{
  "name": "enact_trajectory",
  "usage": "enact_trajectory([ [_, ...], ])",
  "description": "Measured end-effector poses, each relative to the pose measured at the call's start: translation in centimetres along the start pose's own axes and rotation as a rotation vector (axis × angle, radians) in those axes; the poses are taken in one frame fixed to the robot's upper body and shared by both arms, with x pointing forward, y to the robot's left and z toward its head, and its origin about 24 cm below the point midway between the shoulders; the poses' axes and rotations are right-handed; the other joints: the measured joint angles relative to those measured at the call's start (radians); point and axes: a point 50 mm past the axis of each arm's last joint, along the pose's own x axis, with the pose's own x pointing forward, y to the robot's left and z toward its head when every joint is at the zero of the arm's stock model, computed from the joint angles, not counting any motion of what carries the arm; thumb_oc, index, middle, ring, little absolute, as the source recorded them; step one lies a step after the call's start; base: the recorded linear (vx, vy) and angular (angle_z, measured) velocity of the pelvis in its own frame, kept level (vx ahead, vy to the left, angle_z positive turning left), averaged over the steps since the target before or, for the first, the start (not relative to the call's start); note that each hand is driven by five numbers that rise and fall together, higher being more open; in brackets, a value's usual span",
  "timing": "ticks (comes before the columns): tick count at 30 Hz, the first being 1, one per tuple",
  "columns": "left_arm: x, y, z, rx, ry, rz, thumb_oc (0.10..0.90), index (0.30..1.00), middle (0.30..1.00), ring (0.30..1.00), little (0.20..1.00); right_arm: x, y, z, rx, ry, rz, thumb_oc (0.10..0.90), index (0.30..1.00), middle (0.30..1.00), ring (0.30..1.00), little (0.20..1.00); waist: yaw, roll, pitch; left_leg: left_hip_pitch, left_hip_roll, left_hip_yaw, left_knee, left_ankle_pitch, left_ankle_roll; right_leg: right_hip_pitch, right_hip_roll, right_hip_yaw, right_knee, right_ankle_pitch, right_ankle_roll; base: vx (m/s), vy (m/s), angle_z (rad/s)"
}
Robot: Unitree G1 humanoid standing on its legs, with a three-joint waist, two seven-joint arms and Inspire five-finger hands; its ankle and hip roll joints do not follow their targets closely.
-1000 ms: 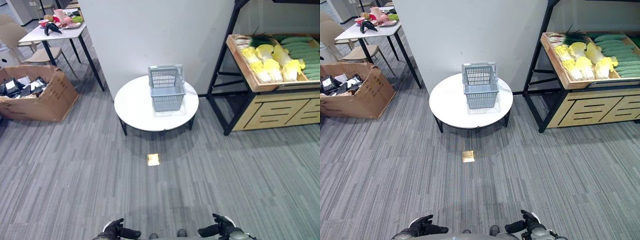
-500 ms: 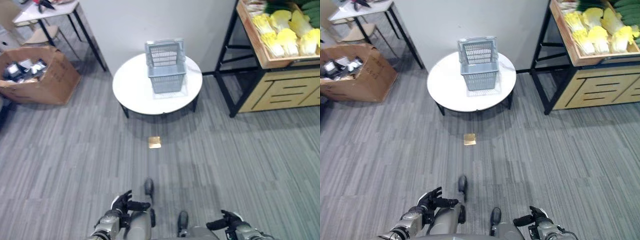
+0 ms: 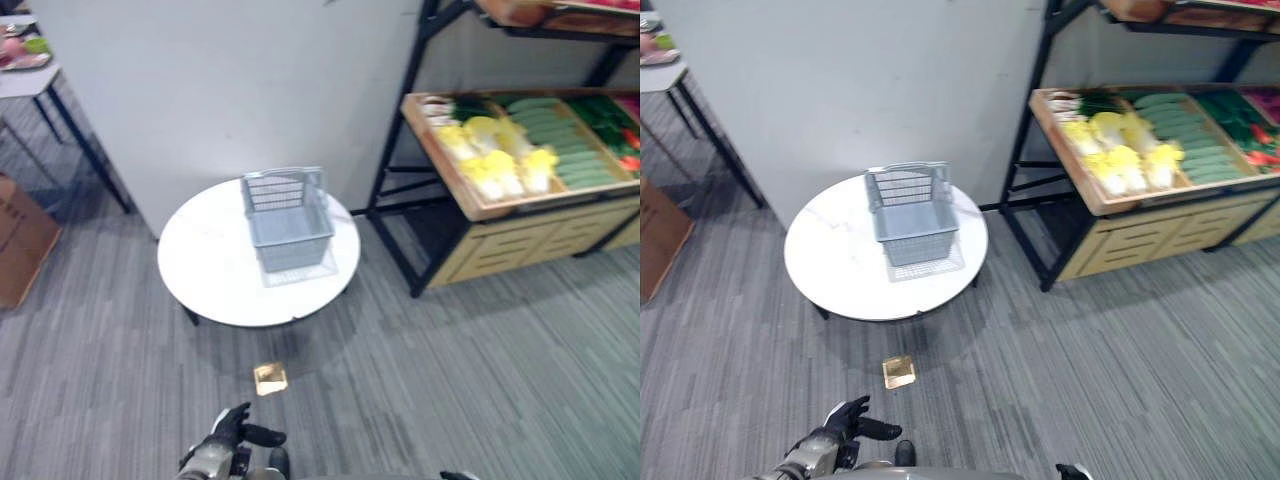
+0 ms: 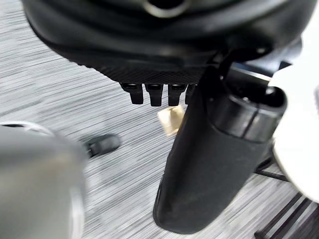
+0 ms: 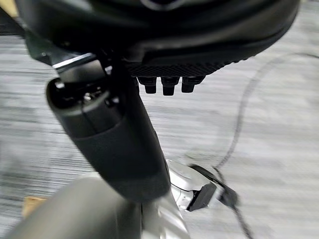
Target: Get the vegetables into the basket
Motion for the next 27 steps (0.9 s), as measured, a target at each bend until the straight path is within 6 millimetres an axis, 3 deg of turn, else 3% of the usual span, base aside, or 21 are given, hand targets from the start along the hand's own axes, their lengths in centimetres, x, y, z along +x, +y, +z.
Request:
enact_trajectory([
  [1,0.0,-0.2,-0.4,-0.002,0.014,-0.009,0.900,1.000,1.000,1.000,1.000,0.0,-0.4,0.1,0.006,-0.002,-0.011,0.900,1.000,1.000,1.000,1.000,-0.009,0.025,0.000,0.016,0.009,-0.015,0.003,-0.002,0.000,-0.020,0.004,-0.027,-0.005,-0.063,-0.004,0.41,0.030,0.87],
  [2,-0.1,0.1,-0.5,0.010,0.010,-0.005,0.900,1.000,1.000,1.000,1.000,0.0,-1.0,0.1,-0.003,0.002,-0.025,0.900,1.000,1.000,1.000,1.000,0.004,0.056,0.007,0.041,0.022,-0.032,0.012,-0.022,0.020,-0.117,-0.004,-0.062,-0.086,-0.127,-0.013,0.31,-0.020,0.69],
  [4,-0.1,1.0,-0.5,0.022,0.019,0.018,0.900,1.000,1.000,1.000,1.000,0.1,-2.1,0.7,-0.006,-0.015,-0.047,0.900,1.000,1.000,1.000,1.000,0.000,0.074,0.034,0.079,0.042,-0.060,-0.001,-0.042,0.002,-0.147,0.000,-0.116,-0.311,-0.166,-0.006,0.25,-0.092,0.52],
  [7,-0.4,2.8,-2.0,0.051,0.074,0.063,0.900,1.000,1.000,1.000,1.000,0.1,-0.9,0.7,0.007,-0.011,-0.013,0.900,1.000,1.000,1.000,1.000,-0.011,0.048,0.040,0.157,0.058,-0.059,-0.003,-0.103,-0.096,-0.140,0.029,-0.120,-0.634,-0.142,0.006,0.28,-0.116,0.62],
  [8,-0.6,3.6,-2.8,0.066,0.095,0.086,0.900,1.000,1.000,1.000,1.000,0.1,0.5,0.5,0.015,0.000,0.022,0.900,1.000,1.000,1.000,1.000,-0.024,0.023,0.026,0.179,0.068,-0.062,-0.010,-0.133,-0.115,-0.123,0.071,-0.058,-0.800,-0.117,0.028,0.25,-0.054,1.01],
  [9,-0.8,4.3,-3.3,0.083,0.108,0.102,0.900,1.000,1.000,1.000,1.000,0.0,2.0,0.2,0.022,0.012,0.059,0.900,1.000,1.000,1.000,1.000,-0.035,-0.016,0.013,0.191,0.070,-0.087,-0.012,-0.155,-0.133,-0.118,0.095,0.001,-0.873,-0.107,0.027,0.21,-0.040,1.19],
  [10,-0.9,4.6,-3.8,0.097,0.121,0.109,0.900,1.000,1.000,1.000,1.000,-0.2,3.1,-0.4,0.029,0.035,0.092,0.900,1.000,1.000,1.000,1.000,-0.038,-0.039,0.009,0.210,0.083,-0.122,-0.007,-0.179,-0.155,-0.090,0.127,0.086,-0.905,-0.036,0.032,0.17,-0.038,1.16],
  [11,-0.8,3.7,-3.9,0.097,0.125,0.087,0.900,1.000,1.000,1.000,1.000,-0.2,3.2,-0.7,0.029,0.048,0.096,0.900,1.000,1.000,1.000,1.000,-0.036,-0.024,0.014,0.209,0.111,-0.140,0.026,-0.194,-0.179,-0.053,0.167,0.113,-0.911,-0.022,0.022,0.11,-0.051,1.19],
  [12,-0.9,3.0,-4.3,0.098,0.139,0.050,0.900,1.000,1.000,1.000,1.000,-0.3,3.5,-1.3,0.029,0.070,0.103,0.900,1.000,1.000,1.000,1.000,-0.032,-0.042,0.014,0.193,0.113,-0.131,0.100,-0.192,-0.192,0.016,0.169,0.124,-0.964,0.077,-0.053,0.09,-0.086,0.94],
  [13,-1.0,2.9,-4.6,0.104,0.126,0.041,0.900,1.000,1.000,1.000,1.000,-0.2,3.0,-1.0,0.023,0.063,0.089,0.900,1.000,1.000,1.000,1.000,-0.014,-0.054,0.010,0.166,0.078,-0.134,0.071,-0.227,-0.167,0.072,0.160,0.116,-1.056,0.106,-0.062,0.09,-0.118,0.59],
  [15,-0.9,2.7,-3.9,0.109,0.092,0.044,0.900,1.000,1.000,1.000,1.000,0.0,1.5,0.3,0.020,0.012,0.056,0.900,1.000,1.000,1.000,1.000,-0.014,-0.046,0.016,0.105,0.032,-0.129,-0.010,-0.211,-0.154,0.079,0.155,0.099,-1.075,0.113,-0.055,0.09,-0.116,0.21],
  [17,-1.0,2.7,-4.7,0.083,0.117,0.051,0.900,1.000,1.000,1.000,1.000,0.0,1.8,0.5,0.027,-0.001,0.063,0.900,1.000,1.000,1.000,1.000,-0.006,-0.031,0.005,0.130,0.045,-0.137,-0.018,-0.113,-0.137,0.127,0.182,0.088,-1.080,0.079,-0.044,0.05,-0.063,0.08],
  [20,-1.1,2.9,-4.9,0.070,0.120,0.057,0.900,1.000,1.000,1.000,1.000,0.0,2.2,0.3,0.030,0.003,0.073,0.900,1.000,1.000,1.000,1.000,-0.005,-0.032,-0.001,0.130,0.047,-0.123,-0.013,-0.108,-0.124,0.131,0.172,0.056,-1.080,0.058,-0.046,0.03,-0.075,0.00],
  [22,-1.2,2.5,-5.3,0.069,0.133,0.051,0.900,1.000,1.000,1.000,1.000,-0.1,2.3,-0.1,0.030,0.022,0.073,0.900,1.000,1.000,1.000,1.000,-0.005,-0.015,-0.013,0.132,0.059,-0.109,-0.012,-0.109,-0.122,0.133,0.160,-0.018,-1.064,0.056,-0.042,0.01,-0.056,-0.13],
  [25,-1.2,2.7,-5.4,0.075,0.138,0.055,0.900,1.000,1.000,1.000,1.000,-0.1,2.3,-0.7,0.032,0.035,0.075,0.900,1.000,1.000,1.000,1.000,-0.013,-0.016,-0.024,0.135,0.054,-0.105,-0.008,-0.110,-0.127,0.139,0.155,-0.011,-1.072,0.073,-0.039,0.00,-0.058,-0.17],
  [27,-1.1,1.8,-5.1,0.084,0.132,0.031,0.900,1.000,1.000,1.000,1.000,-0.1,1.5,-0.8,0.028,0.031,0.054,0.900,1.000,1.000,1.000,1.000,-0.034,0.018,-0.023,0.135,0.054,-0.106,-0.004,-0.115,-0.134,0.139,0.159,0.000,-1.072,0.074,-0.041,0.02,-0.144,-0.12],
])
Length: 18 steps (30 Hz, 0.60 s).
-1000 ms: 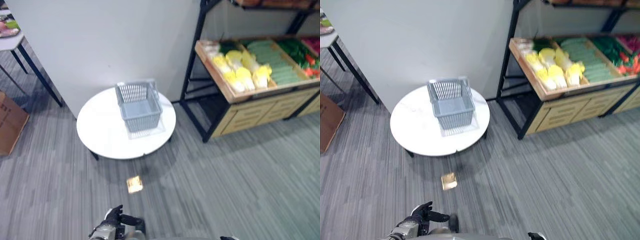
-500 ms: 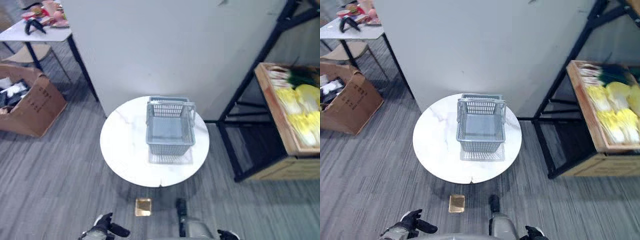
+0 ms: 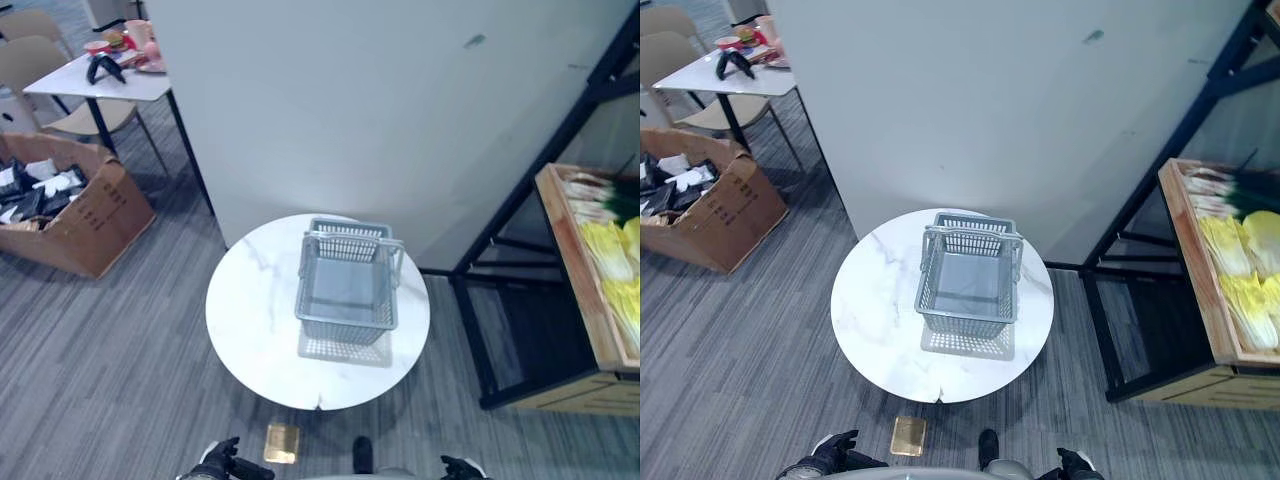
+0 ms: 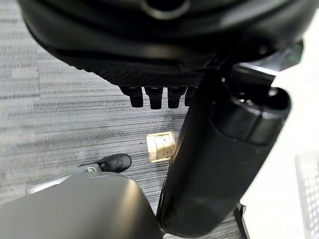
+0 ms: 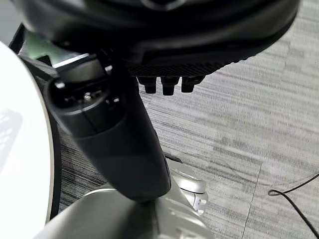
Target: Get the vegetables into the basket
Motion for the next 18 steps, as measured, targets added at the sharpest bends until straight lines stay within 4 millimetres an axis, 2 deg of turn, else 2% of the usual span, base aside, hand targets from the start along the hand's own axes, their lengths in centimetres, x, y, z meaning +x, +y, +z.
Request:
enact_trajectory([
  [2,0.1,-0.3,0.4,-0.001,-0.009,-0.006,0.900,1.000,1.000,1.000,1.000,0.0,-0.1,-0.3,0.002,0.011,-0.002,0.900,1.000,1.000,1.000,1.000,-0.012,0.013,-0.004,-0.002,0.012,0.001,0.005,-0.005,-0.004,0.002,0.004,-0.006,-0.005,-0.008,0.004,0.03,-0.186,0.05],
  [7,0.0,-0.4,0.3,0.007,-0.003,-0.011,0.900,1.000,1.000,1.000,1.000,-0.1,0.1,-0.7,0.003,0.020,0.001,0.900,1.000,1.000,1.000,1.000,-0.022,0.022,-0.001,-0.004,0.031,0.004,0.006,-0.005,-0.017,-0.003,0.025,-0.010,-0.005,-0.019,-0.003,0.00,-0.132,-0.03],
  [10,0.1,-0.3,0.4,0.005,-0.004,-0.007,0.900,1.000,1.000,1.000,1.000,-0.1,0.2,-1.0,0.025,0.030,0.007,0.900,1.000,1.000,1.000,1.000,-0.024,0.025,0.013,-0.040,0.052,0.000,0.084,-0.032,-0.042,-0.013,0.044,-0.013,0.021,-0.030,-0.020,-0.06,-0.170,0.02],
  [12,0.2,0.3,1.7,-0.032,-0.040,0.008,0.900,1.000,1.000,1.000,1.000,-0.2,0.4,-1.5,0.034,0.051,0.018,0.900,1.000,1.000,1.000,1.000,-0.014,-0.005,0.050,-0.161,0.029,-0.004,0.329,-0.036,-0.074,-0.005,0.031,-0.016,0.000,-0.037,-0.028,-0.07,-0.171,0.03],
  [14,0.3,0.5,3.3,-0.049,-0.086,0.014,0.900,1.000,1.000,1.000,1.000,-0.1,0.2,-1.4,0.031,0.054,0.018,0.900,1.000,1.000,1.000,1.000,-0.003,-0.013,0.077,-0.280,0.029,-0.032,0.552,-0.009,-0.116,-0.018,0.020,-0.027,0.045,-0.049,-0.037,0.05,-0.081,-0.09],
  [15,0.4,0.7,4.0,-0.049,-0.104,0.016,0.900,1.000,1.000,1.000,1.000,-0.1,0.3,-1.4,0.029,0.055,0.019,0.900,1.000,1.000,1.000,1.000,-0.002,-0.029,0.087,-0.295,0.017,-0.037,0.591,-0.004,-0.128,-0.023,0.015,-0.015,0.051,-0.054,-0.050,0.11,-0.070,-0.16],
  [16,0.4,0.3,4.1,-0.065,-0.107,0.008,0.900,1.000,1.000,1.000,1.000,-0.1,0.2,-1.6,0.023,0.066,0.019,0.900,1.000,1.000,1.000,1.000,-0.004,-0.033,0.084,-0.286,0.007,-0.032,0.574,-0.002,-0.122,-0.014,0.013,-0.001,0.034,-0.060,-0.043,0.10,-0.014,-0.52],
  [17,0.4,-0.5,4.0,-0.081,-0.100,-0.009,0.900,1.000,1.000,1.000,1.000,-0.1,-0.2,-1.2,0.011,0.053,0.008,0.900,1.000,1.000,1.000,1.000,-0.001,-0.016,0.072,-0.267,0.009,-0.011,0.437,0.024,-0.079,-0.013,0.034,0.018,0.012,-0.090,0.001,0.18,-0.012,-0.74],
  [18,0.4,-1.7,4.5,-0.087,-0.100,-0.041,0.900,1.000,1.000,1.000,1.000,0.0,-1.7,-0.3,0.011,0.024,-0.025,0.900,1.000,1.000,1.000,1.000,-0.005,0.084,0.068,-0.262,0.118,-0.008,0.289,0.018,-0.086,-0.110,0.102,-0.011,0.255,-0.211,-0.062,0.12,-0.002,-0.63],
])
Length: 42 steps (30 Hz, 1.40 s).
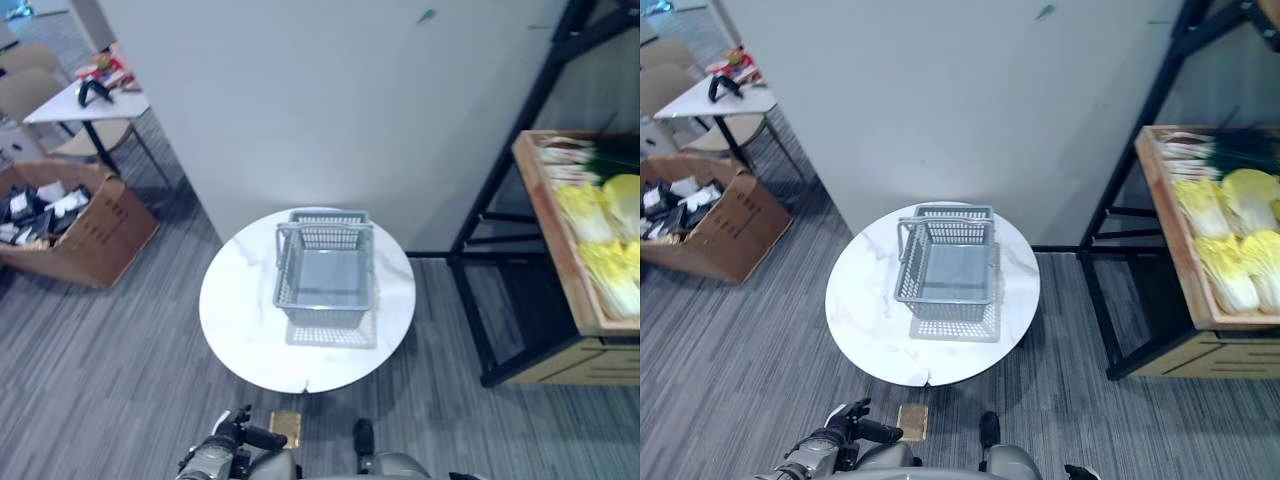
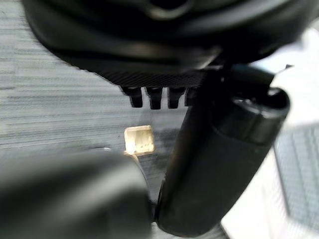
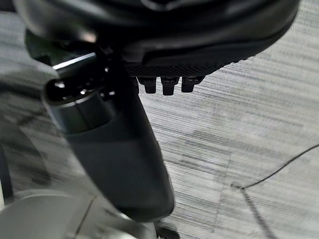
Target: Get the vegetables into the basket
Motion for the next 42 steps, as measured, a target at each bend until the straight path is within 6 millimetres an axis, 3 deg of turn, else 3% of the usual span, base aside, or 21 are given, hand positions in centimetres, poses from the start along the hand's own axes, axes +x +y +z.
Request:
enact_trajectory([
  [1,0.1,0.1,0.6,0.011,-0.019,0.001,0.900,1.000,1.000,1.000,1.000,0.0,0.2,-0.2,0.005,0.012,0.005,0.900,1.000,1.000,1.000,1.000,-0.005,-0.025,0.021,0.035,-0.016,-0.005,-0.058,-0.032,-0.024,-0.015,-0.022,-0.018,0.052,0.011,-0.050,0.11,0.020,-0.30],
  [2,0.1,0.0,0.8,0.017,-0.025,0.000,0.900,1.000,1.000,1.000,1.000,0.0,0.4,0.0,0.006,0.012,0.008,0.900,1.000,1.000,1.000,1.000,-0.006,-0.035,0.036,0.051,-0.017,-0.006,-0.070,-0.025,-0.027,-0.011,-0.022,-0.007,0.064,0.001,-0.041,0.08,0.033,-0.02],
  [3,0.0,-0.2,0.2,0.068,-0.001,-0.017,0.900,1.000,1.000,1.000,1.000,-0.1,1.5,-0.9,0.014,0.030,0.040,0.900,1.000,1.000,1.000,1.000,-0.031,-0.092,0.022,0.094,-0.067,0.019,-0.139,-0.003,-0.009,0.020,-0.051,0.006,-0.023,-0.001,-0.006,0.13,0.047,-0.05],
  [4,0.0,-0.5,-0.3,0.083,0.014,-0.026,0.900,1.000,1.000,1.000,1.000,-0.1,1.6,-0.9,0.015,0.028,0.041,0.900,1.000,1.000,1.000,1.000,-0.034,-0.097,0.013,0.105,-0.085,0.022,-0.169,-0.005,-0.003,0.039,-0.050,0.011,-0.074,-0.004,0.027,0.09,0.030,-0.05],
  [5,-0.1,-1.2,-0.8,0.093,0.025,-0.044,0.900,1.000,1.000,1.000,1.000,-0.1,0.9,-1.1,0.014,0.032,0.022,0.900,1.000,1.000,1.000,1.000,-0.036,-0.049,0.001,0.120,-0.047,0.012,-0.217,-0.039,0.057,0.042,-0.007,-0.001,-0.076,-0.014,0.040,0.10,0.039,-0.11],
  [6,-0.2,-1.9,-0.6,0.092,0.012,-0.059,0.900,1.000,1.000,1.000,1.000,-0.1,0.1,-1.2,0.012,0.040,0.006,0.900,1.000,1.000,1.000,1.000,-0.033,0.013,0.004,0.127,0.024,0.009,-0.261,-0.014,0.056,0.010,0.043,-0.017,0.042,-0.024,0.001,0.09,0.040,0.03],
  [7,-0.1,-1.5,-0.5,0.100,0.002,-0.050,0.900,1.000,1.000,1.000,1.000,-0.2,1.0,-1.9,0.017,0.065,0.022,0.900,1.000,1.000,1.000,1.000,-0.036,-0.025,0.003,0.129,0.003,0.013,-0.267,0.024,0.028,0.020,0.008,0.010,0.113,-0.056,0.019,0.09,0.051,0.54],
  [8,-0.3,-1.1,-1.2,0.091,0.021,-0.041,0.900,1.000,1.000,1.000,1.000,-0.5,2.0,-3.7,0.054,0.110,0.044,0.900,1.000,1.000,1.000,1.000,-0.052,-0.067,-0.017,0.153,-0.019,0.007,-0.304,0.048,0.013,0.108,-0.027,0.024,-0.008,-0.079,0.020,0.04,0.038,0.62],
  [9,-0.3,-1.1,-1.4,0.092,0.024,-0.042,0.900,1.000,1.000,1.000,1.000,-0.5,1.9,-4.0,0.056,0.120,0.041,0.900,1.000,1.000,1.000,1.000,-0.049,-0.073,-0.024,0.154,-0.022,0.008,-0.304,0.056,0.018,0.122,-0.029,0.029,-0.039,-0.074,0.023,0.02,0.036,0.47],
  [10,-0.3,-1.1,-1.5,0.094,0.026,-0.042,0.900,1.000,1.000,1.000,1.000,-0.5,1.7,-4.1,0.055,0.121,0.036,0.900,1.000,1.000,1.000,1.000,-0.042,-0.067,-0.028,0.158,-0.029,0.008,-0.301,0.065,0.013,0.132,-0.032,0.029,-0.061,-0.060,0.025,0.02,0.050,-0.02],
  [11,-0.4,-1.4,-1.8,0.096,0.029,-0.047,0.900,1.000,1.000,1.000,1.000,-0.6,1.0,-4.3,0.050,0.122,0.018,0.900,1.000,1.000,1.000,1.000,-0.042,-0.040,-0.040,0.158,-0.032,0.006,-0.285,0.087,0.020,0.138,-0.025,0.025,-0.095,-0.012,0.014,0.02,0.038,-0.07],
  [12,-0.4,-1.6,-2.0,0.094,0.033,-0.051,0.900,1.000,1.000,1.000,1.000,-0.6,0.7,-4.4,0.049,0.120,0.009,0.900,1.000,1.000,1.000,1.000,-0.043,-0.023,-0.045,0.156,-0.029,0.010,-0.280,0.078,0.018,0.138,-0.019,0.024,-0.104,-0.006,0.015,0.01,0.035,-0.01],
  [14,-0.4,-1.5,-2.0,0.111,0.036,-0.046,0.900,1.000,1.000,1.000,1.000,-0.5,0.5,-4.1,0.048,0.108,0.005,0.900,1.000,1.000,1.000,1.000,-0.038,-0.012,-0.050,0.150,-0.040,0.010,-0.276,0.080,0.021,0.150,-0.036,0.028,-0.143,0.019,0.028,0.02,0.038,0.03],
  [17,-0.4,-0.8,-2.3,0.117,0.044,-0.028,0.900,1.000,1.000,1.000,1.000,-0.4,1.0,-3.0,0.041,0.077,0.019,0.900,1.000,1.000,1.000,1.000,-0.037,-0.012,-0.050,0.150,-0.055,0.014,-0.280,0.075,0.029,0.174,-0.048,0.029,-0.197,0.050,0.036,0.01,0.030,0.00],
  [21,-0.5,0.0,-2.7,0.107,0.057,-0.002,0.900,1.000,1.000,1.000,1.000,-0.4,1.0,-3.3,0.042,0.087,0.017,0.900,1.000,1.000,1.000,1.000,-0.037,-0.013,-0.049,0.162,-0.064,0.019,-0.298,0.077,0.034,0.209,-0.056,0.031,-0.260,0.097,0.047,0.02,0.030,-0.03],
  [29,-0.6,0.3,-3.1,0.086,0.067,0.019,0.900,1.000,1.000,1.000,1.000,-0.4,1.1,-3.4,0.052,0.094,0.017,0.900,1.000,1.000,1.000,1.000,-0.036,-0.022,-0.044,0.179,-0.065,0.021,-0.298,0.076,0.035,0.226,-0.057,0.034,-0.261,0.096,0.048,0.01,0.012,-0.01],
  [33,-0.6,0.7,-3.5,0.077,0.086,0.029,0.900,1.000,1.000,1.000,1.000,-0.5,0.5,-3.7,0.173,0.102,-0.006,0.900,1.000,1.000,1.000,1.000,-0.038,-0.024,-0.045,0.182,-0.065,0.027,-0.299,0.074,0.033,0.225,-0.057,0.041,-0.261,0.096,0.053,0.03,0.005,-0.06],
  [35,-0.7,0.8,-3.7,0.074,0.091,0.034,0.900,1.000,1.000,1.000,1.000,-0.5,-0.7,-3.6,0.296,0.090,-0.047,0.900,1.000,1.000,1.000,1.000,-0.039,-0.024,-0.047,0.182,-0.066,0.031,-0.298,0.073,0.035,0.223,-0.057,0.047,-0.261,0.099,0.054,0.01,0.014,-0.08],
  [37,-0.7,0.9,-3.8,0.066,0.094,0.033,0.900,1.000,1.000,1.000,1.000,-0.6,-3.7,-2.5,0.376,0.027,-0.111,0.900,1.000,1.000,1.000,1.000,-0.042,-0.025,-0.047,0.182,-0.070,0.034,-0.299,0.074,0.037,0.221,-0.061,0.051,-0.261,0.102,0.058,0.00,0.023,-0.05],
  [41,-0.9,0.9,-4.2,0.053,0.090,0.025,0.900,1.000,1.000,1.000,1.000,-3.5,-14.0,2.4,0.445,-0.291,-0.382,0.900,1.000,1.000,1.000,1.000,-0.049,-0.026,-0.049,0.179,-0.082,0.035,-0.303,0.072,0.045,0.218,-0.072,0.054,-0.261,0.106,0.066,0.01,0.040,-0.01],
  [42,-0.9,0.9,-4.3,0.051,0.089,0.026,0.900,1.000,1.000,1.000,1.000,-4.1,-15.0,3.1,0.452,-0.331,-0.415,0.900,1.000,1.000,1.000,1.000,-0.049,-0.027,-0.049,0.179,-0.083,0.035,-0.303,0.072,0.045,0.218,-0.073,0.054,-0.261,0.107,0.067,0.00,0.000,0.00],
])
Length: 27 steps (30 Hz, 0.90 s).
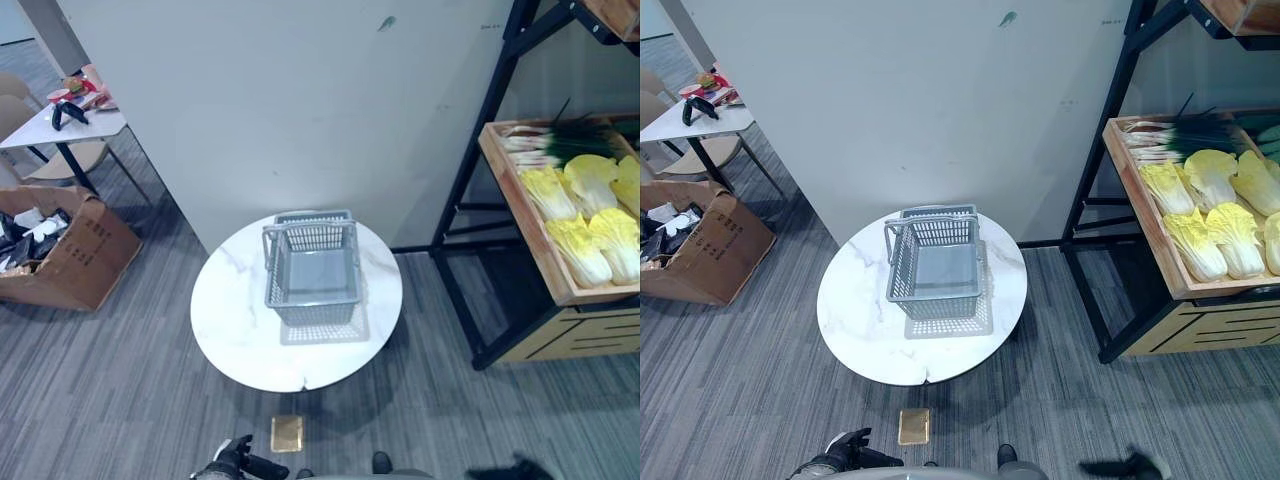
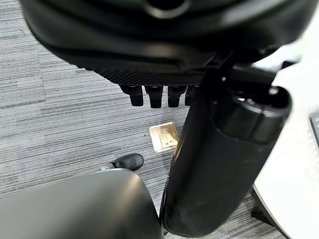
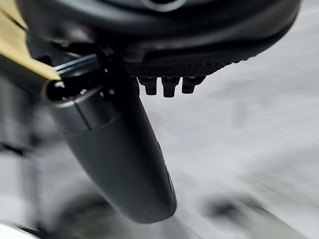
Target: Get the vegetables into the basket
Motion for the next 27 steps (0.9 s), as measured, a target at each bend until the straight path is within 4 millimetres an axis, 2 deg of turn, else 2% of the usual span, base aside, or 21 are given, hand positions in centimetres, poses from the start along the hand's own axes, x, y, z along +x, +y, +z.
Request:
enact_trajectory([
  [3,-0.1,0.2,-0.4,-0.005,0.007,-0.002,0.900,1.000,1.000,1.000,1.000,-0.2,-1.9,6.2,0.026,-0.267,-0.083,0.900,1.000,1.000,1.000,1.000,-0.008,-0.009,-0.007,-0.004,-0.002,0.000,0.000,0.004,0.008,-0.003,-0.002,0.001,0.000,0.002,0.002,0.00,0.000,0.00],
  [4,-0.2,0.1,-0.7,-0.024,0.003,0.000,0.900,1.000,1.000,1.000,1.000,-1.6,-2.5,11.3,-0.021,-0.441,-0.080,0.900,1.000,1.000,1.000,1.000,-0.010,-0.006,-0.010,-0.010,-0.004,0.000,-0.001,0.001,0.006,-0.007,-0.003,-0.002,0.000,0.002,0.002,0.00,0.000,0.00],
  [6,-0.2,0.3,-0.9,-0.031,0.012,0.005,0.900,1.000,1.000,1.000,1.000,-3.4,-2.4,15.0,-0.061,-0.652,-0.087,0.900,1.000,1.000,1.000,1.000,-0.016,-0.011,-0.014,-0.007,-0.004,-0.005,-0.001,0.007,0.013,-0.005,-0.003,-0.002,0.000,0.007,-0.003,0.02,0.010,0.06],
  [9,-0.2,0.5,-1.0,-0.029,0.011,0.010,0.900,1.000,1.000,1.000,1.000,-4.7,-2.0,19.2,-0.090,-0.803,-0.093,0.900,1.000,1.000,1.000,1.000,0.017,-0.024,-0.022,-0.007,-0.006,-0.009,-0.001,0.005,0.012,0.002,-0.005,-0.010,0.000,0.003,0.002,0.01,0.005,0.10],
  [12,-0.2,0.4,-0.8,-0.034,0.006,0.009,0.900,1.000,1.000,1.000,1.000,-6.1,-1.1,21.7,-0.152,-0.904,-0.069,0.900,1.000,1.000,1.000,1.000,0.026,-0.023,-0.022,-0.012,-0.011,-0.023,0.000,0.008,0.015,0.001,-0.011,-0.023,0.000,0.003,0.003,0.01,0.001,0.16],
  [13,-0.2,0.5,-1.0,-0.034,0.008,0.010,0.900,1.000,1.000,1.000,1.000,-6.8,0.0,23.4,-0.202,-0.958,-0.036,0.900,1.000,1.000,1.000,1.000,0.041,-0.026,-0.023,-0.014,-0.013,-0.031,0.001,0.010,0.016,0.004,-0.015,-0.034,0.000,0.004,0.002,0.01,0.002,0.16],
  [15,-0.2,0.5,-1.0,-0.034,0.007,0.009,0.900,1.000,1.000,1.000,1.000,-7.4,0.7,24.7,-0.253,-1.001,-0.015,0.900,1.000,1.000,1.000,1.000,0.047,-0.027,-0.023,-0.016,-0.015,-0.037,0.001,0.012,0.018,0.004,-0.017,-0.040,0.000,0.004,0.002,0.00,0.003,0.12],
  [18,-0.2,0.5,-0.7,-0.032,-0.002,0.008,0.900,1.000,1.000,1.000,1.000,-8.2,2.0,27.7,-0.454,-1.055,0.010,0.900,1.000,1.000,1.000,1.000,0.065,-0.029,-0.021,-0.023,-0.019,-0.052,0.000,0.014,0.019,0.004,-0.021,-0.057,0.000,0.003,0.004,-0.01,0.009,0.12],
  [21,-0.2,0.7,-0.4,-0.037,-0.012,0.012,0.900,1.000,1.000,1.000,1.000,-8.8,2.5,29.2,-0.504,-1.091,0.017,0.900,1.000,1.000,1.000,1.000,0.083,-0.039,-0.015,-0.030,-0.019,-0.064,0.004,0.021,0.018,0.002,-0.022,-0.068,0.000,0.003,0.004,-0.01,0.006,0.17],
  [22,-0.2,0.8,-0.4,-0.044,-0.011,0.014,0.900,1.000,1.000,1.000,1.000,-8.1,3.6,30.5,-0.589,-1.063,0.023,0.900,1.000,1.000,1.000,1.000,0.095,-0.045,-0.014,-0.035,-0.020,-0.074,0.004,0.022,0.017,0.004,-0.022,-0.079,0.000,0.003,0.005,-0.01,-0.001,0.16],
  [24,0.0,1.0,0.3,-0.022,-0.032,0.014,0.900,1.000,1.000,1.000,1.000,-7.0,3.1,30.8,-0.632,-0.989,-0.006,0.900,1.000,1.000,1.000,1.000,0.114,-0.059,-0.009,-0.045,-0.019,-0.091,0.004,0.028,0.013,0.002,-0.023,-0.097,0.000,0.000,0.010,-0.02,-0.005,0.32],
  [27,0.0,1.5,0.5,-0.061,-0.043,0.025,0.900,1.000,1.000,1.000,1.000,-7.1,3.4,31.9,-0.689,-0.971,-0.011,0.900,1.000,1.000,1.000,1.000,0.138,-0.076,0.001,-0.075,-0.020,-0.118,0.005,0.044,0.012,-0.020,-0.023,-0.123,0.001,0.004,0.006,-0.03,0.005,0.27],
])
